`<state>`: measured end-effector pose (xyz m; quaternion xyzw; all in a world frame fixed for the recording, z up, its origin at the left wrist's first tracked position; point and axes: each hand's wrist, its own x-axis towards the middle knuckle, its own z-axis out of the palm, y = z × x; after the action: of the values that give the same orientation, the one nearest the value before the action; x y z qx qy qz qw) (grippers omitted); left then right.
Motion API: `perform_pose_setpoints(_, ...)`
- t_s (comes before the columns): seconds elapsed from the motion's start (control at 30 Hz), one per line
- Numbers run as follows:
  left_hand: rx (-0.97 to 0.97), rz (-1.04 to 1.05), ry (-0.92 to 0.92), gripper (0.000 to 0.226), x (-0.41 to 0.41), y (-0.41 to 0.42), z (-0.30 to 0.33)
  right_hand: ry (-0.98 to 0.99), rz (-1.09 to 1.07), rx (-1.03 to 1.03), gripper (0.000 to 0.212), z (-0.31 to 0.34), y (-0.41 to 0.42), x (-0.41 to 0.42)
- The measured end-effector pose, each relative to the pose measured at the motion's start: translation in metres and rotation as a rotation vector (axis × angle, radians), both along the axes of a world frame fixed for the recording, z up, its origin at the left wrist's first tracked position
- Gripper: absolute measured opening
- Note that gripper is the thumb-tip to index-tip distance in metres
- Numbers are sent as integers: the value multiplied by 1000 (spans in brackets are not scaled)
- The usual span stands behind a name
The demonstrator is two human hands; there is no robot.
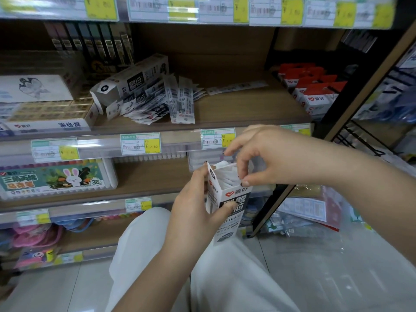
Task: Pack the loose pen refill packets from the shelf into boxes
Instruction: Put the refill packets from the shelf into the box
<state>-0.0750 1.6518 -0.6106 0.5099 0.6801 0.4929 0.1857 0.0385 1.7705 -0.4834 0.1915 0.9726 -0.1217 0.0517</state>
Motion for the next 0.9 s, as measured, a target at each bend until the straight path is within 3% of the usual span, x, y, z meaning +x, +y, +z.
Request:
perform_pose_setpoints(0.2, 16, 7, 25, 72, 1, 2, 0, 36, -19, 20, 20, -3, -3, 1)
perform_pose_setpoints(0.37, 25, 19, 27, 69, -2, 1, -1, 119, -68, -86, 26, -11, -4, -4)
perform_pose_setpoints(0.63, 16, 7, -10, 69, 0, 4, -2, -33, -20, -47, 31, -2, 2, -1)
perform_pose_setpoints(0.9, 18, -1, -7, 67, -2, 4, 0, 19, -32, -95, 25, -8, 3, -7)
